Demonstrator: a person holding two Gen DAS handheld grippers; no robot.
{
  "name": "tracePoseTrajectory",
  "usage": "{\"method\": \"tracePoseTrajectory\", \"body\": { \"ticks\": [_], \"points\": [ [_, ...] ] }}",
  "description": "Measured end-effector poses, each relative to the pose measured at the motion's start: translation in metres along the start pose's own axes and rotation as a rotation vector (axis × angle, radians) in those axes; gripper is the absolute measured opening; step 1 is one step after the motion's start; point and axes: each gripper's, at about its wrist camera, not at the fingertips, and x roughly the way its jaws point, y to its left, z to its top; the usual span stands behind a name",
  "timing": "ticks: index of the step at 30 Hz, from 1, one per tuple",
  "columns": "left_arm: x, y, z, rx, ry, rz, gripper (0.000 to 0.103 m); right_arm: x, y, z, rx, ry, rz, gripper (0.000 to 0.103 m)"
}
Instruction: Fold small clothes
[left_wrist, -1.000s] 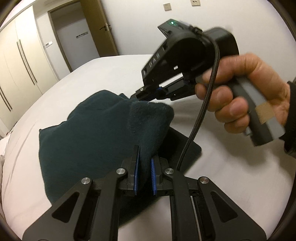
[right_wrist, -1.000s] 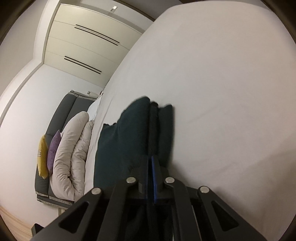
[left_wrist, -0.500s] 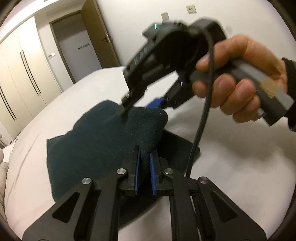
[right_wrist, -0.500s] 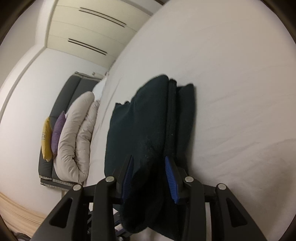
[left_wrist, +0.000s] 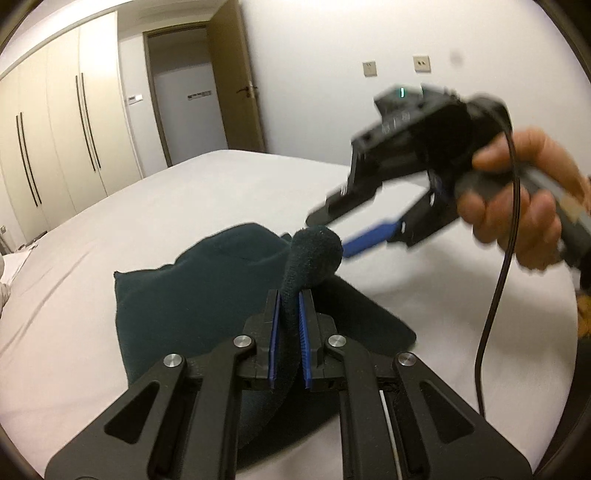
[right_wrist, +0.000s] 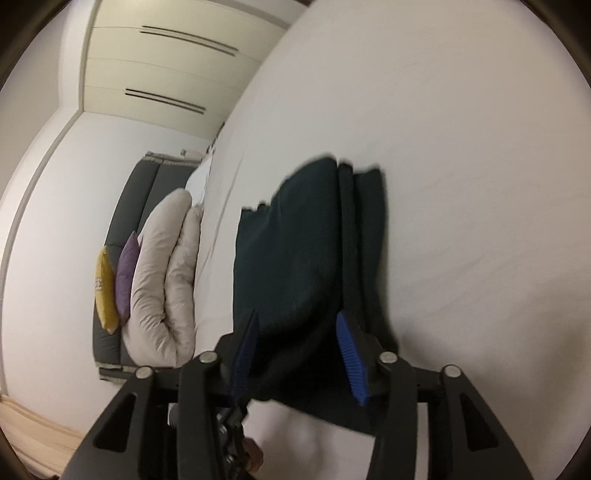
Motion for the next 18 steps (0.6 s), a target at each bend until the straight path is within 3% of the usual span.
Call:
{"method": "tracePoseTrajectory", "body": {
  "ticks": [5, 9, 13, 14, 15, 16, 18],
  "points": [
    [-0.006, -0.002, 0.005, 0.074, -0.036, -0.008, 0.009, 0.038, -0.016, 0.014, 0.093, 0.073, 0.072, 0.057],
    [-0.003, -0.008, 0.003, 0.104, -0.019, -0.011, 0.009, 0.056, -0.031, 0.027, 0.167, 0.071, 0.113, 0.052],
    [-0.02, -0.014, 0.005, 0.054, -0.021, -0.002, 0.009, 0.055, -0.019, 0.024, 0.098, 0.053, 0.082, 0.049],
    [-0.027, -0.019, 0.007, 0.048, -0.021, -0.003, 0.009, 0.057, -0.015, 0.025, 0.082, 0.051, 0.06, 0.043],
    [-0.025, -0.012, 0.007, 0.032, -0.021, 0.002, 0.009, 0.06, -0.012, 0.025, 0.059, 0.051, 0.02, 0.022],
    [-0.025, -0.006, 0.008, 0.02, -0.022, 0.013, 0.009, 0.061, -0.01, 0.024, 0.038, 0.042, -0.027, 0.009],
    [-0.025, 0.006, 0.011, -0.006, -0.016, 0.037, 0.009, 0.058, -0.007, 0.021, 0.017, 0.004, -0.046, 0.007]
  ]
}}
